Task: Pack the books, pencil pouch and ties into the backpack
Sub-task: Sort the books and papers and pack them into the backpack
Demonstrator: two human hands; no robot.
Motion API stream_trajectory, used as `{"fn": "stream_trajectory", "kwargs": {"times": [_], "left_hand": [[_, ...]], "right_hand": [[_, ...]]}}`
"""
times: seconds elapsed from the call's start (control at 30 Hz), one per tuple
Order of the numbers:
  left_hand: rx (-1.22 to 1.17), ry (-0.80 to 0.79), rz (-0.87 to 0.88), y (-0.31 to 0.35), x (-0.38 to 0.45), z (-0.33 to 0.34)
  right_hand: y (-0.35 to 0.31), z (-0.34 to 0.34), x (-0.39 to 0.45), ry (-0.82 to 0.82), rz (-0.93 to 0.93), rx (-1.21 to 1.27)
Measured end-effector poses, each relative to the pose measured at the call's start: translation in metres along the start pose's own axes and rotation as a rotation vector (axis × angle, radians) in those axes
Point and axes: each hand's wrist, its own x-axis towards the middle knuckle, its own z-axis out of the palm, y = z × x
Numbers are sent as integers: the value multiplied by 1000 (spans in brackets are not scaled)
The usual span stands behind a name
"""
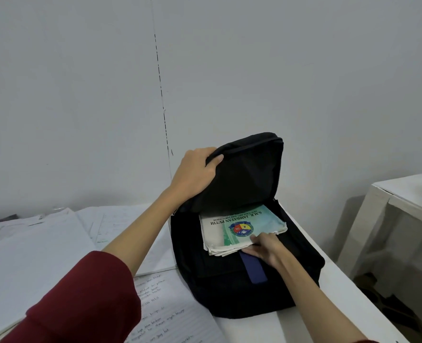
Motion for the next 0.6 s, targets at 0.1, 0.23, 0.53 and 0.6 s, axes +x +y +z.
{"fn": "stream_trajectory", "kwargs": {"times": [0.1,0.23,0.53,0.6], "left_hand": [[-5,-23,12,0,2,4],[0,-46,27,-2,5,8],[12,-256,-114,-39,-28,38],[-11,-380,-176,-49,-46,49]], "right_hand": [[0,-1,5,25,-30,-36],[-1,3,3,79,-30,-193],[-18,6,-57,646,-1016,-499],[-21,20,-63,588,-1182,-510]]}}
